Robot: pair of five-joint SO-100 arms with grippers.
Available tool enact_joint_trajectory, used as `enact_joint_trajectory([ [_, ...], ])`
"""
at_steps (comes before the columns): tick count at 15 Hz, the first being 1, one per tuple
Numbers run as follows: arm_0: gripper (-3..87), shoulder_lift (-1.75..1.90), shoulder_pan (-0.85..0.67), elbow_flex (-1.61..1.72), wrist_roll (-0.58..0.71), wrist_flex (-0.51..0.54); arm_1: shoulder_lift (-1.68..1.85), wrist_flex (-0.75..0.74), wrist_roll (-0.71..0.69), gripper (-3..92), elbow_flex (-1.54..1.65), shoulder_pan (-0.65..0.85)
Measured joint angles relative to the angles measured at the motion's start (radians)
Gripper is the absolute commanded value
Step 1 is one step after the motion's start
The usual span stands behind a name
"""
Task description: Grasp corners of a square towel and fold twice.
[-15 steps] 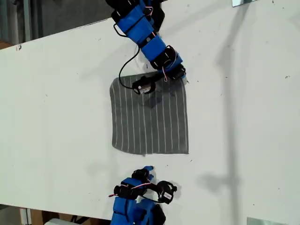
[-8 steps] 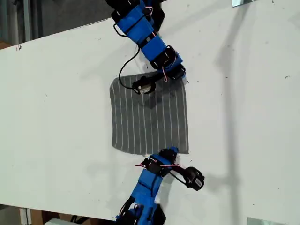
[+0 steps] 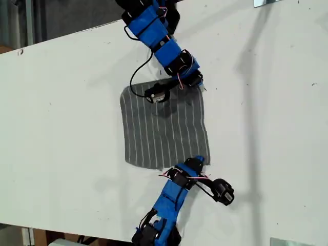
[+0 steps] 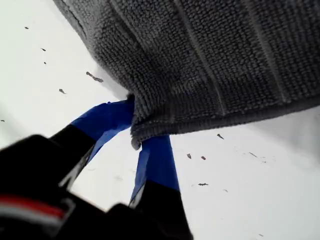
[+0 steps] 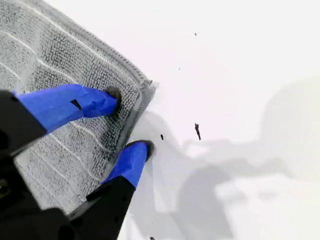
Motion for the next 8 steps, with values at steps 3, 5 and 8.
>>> enact_joint_trajectory([
  [3, -0.1, -0.117, 0.012, -0.152, 0.023, 0.002, 0.0, 0.0, 0.0, -0.1, 0.0, 0.0],
  [5, -0.1, -0.155, 0.015, -0.221, 0.037, 0.035, 0.0, 0.014, 0.0, -0.1, -0.021, -0.002],
  [8, -0.1, -0.167, 0.017, -0.314, 0.072, 0.11, -0.006, 0.141, -0.008, -0.1, -0.115, -0.005],
])
